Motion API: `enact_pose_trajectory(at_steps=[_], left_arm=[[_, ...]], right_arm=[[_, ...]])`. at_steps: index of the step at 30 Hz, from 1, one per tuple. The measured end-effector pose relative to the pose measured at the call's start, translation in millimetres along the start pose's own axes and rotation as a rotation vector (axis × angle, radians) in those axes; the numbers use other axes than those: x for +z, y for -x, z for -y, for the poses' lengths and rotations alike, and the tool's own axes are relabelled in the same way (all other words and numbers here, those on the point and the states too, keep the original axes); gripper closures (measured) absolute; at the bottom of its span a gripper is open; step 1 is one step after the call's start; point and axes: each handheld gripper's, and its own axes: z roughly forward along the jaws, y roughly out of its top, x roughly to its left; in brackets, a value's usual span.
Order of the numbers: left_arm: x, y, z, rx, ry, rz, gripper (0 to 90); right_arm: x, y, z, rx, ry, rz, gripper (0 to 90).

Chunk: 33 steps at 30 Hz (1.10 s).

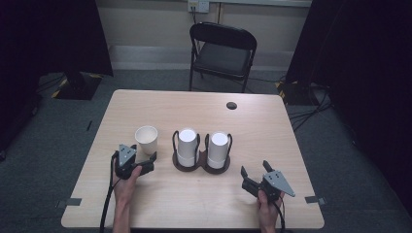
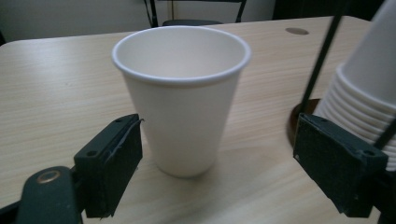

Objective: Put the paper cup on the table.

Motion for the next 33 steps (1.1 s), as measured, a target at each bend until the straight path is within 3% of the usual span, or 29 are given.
enact_pose_trajectory(at_steps=[6, 10, 12, 15, 17, 20, 23, 24, 25, 26, 27, 29, 33], left_arm=[[-11.8, 26.8, 3.7, 0.005, 0.038, 0.033, 15.5], [-22.8, 36.1, 4.3, -0.050, 0.074, 0.044, 15.6], [-27.8, 41.4, 4.6, -0.031, 0.081, 0.033, 15.6], [-33.4, 51.5, 7.7, 0.005, 0.072, 0.060, 15.7], [-37.1, 56.9, 10.6, -0.004, 0.072, 0.092, 15.7], [-41.2, 65.4, 13.3, 0.006, 0.071, 0.099, 15.7], [-42.8, 73.9, 15.8, 0.007, 0.081, 0.135, 15.8], [-41.8, 78.4, 15.9, 0.016, 0.080, 0.167, 15.7], [-41.0, 82.2, 16.0, 0.049, 0.079, 0.176, 15.7], [-40.1, 87.6, 16.3, 0.094, 0.075, 0.155, 15.5], [-38.3, 92.0, 16.6, 0.097, 0.068, 0.144, 15.6], [-35.6, 94.0, 18.7, 0.059, 0.077, 0.183, 15.7], [-32.1, 98.5, 25.6, 0.085, 0.060, 0.117, 16.1]], right_arm=[[-0.5, -0.2, 0.2, -0.001, 0.007, 0.002, 14.9], [-0.5, 0.0, 0.2, 0.001, 0.008, 0.001, 14.9], [-0.7, -0.1, 0.4, 0.001, 0.010, 0.003, 14.9], [-0.9, 0.1, 0.4, 0.002, 0.011, 0.003, 15.0], [-0.9, 0.0, 0.4, 0.002, 0.011, 0.004, 15.0], [-0.9, -0.1, 0.5, -0.001, 0.012, 0.005, 15.0], [-0.9, -0.2, 0.5, -0.001, 0.012, 0.005, 15.0], [-0.9, -0.2, 0.5, -0.002, 0.012, 0.005, 15.0], [-0.8, -0.2, 0.4, -0.002, 0.011, 0.005, 15.1], [-0.8, -0.2, 0.4, -0.002, 0.010, 0.004, 15.0], [-1.0, -0.2, 0.5, -0.002, 0.012, 0.005, 15.0], [-1.5, -0.2, 0.7, -0.001, 0.018, 0.008, 15.1], [-1.1, -0.1, 0.6, -0.001, 0.015, 0.006, 15.3]])
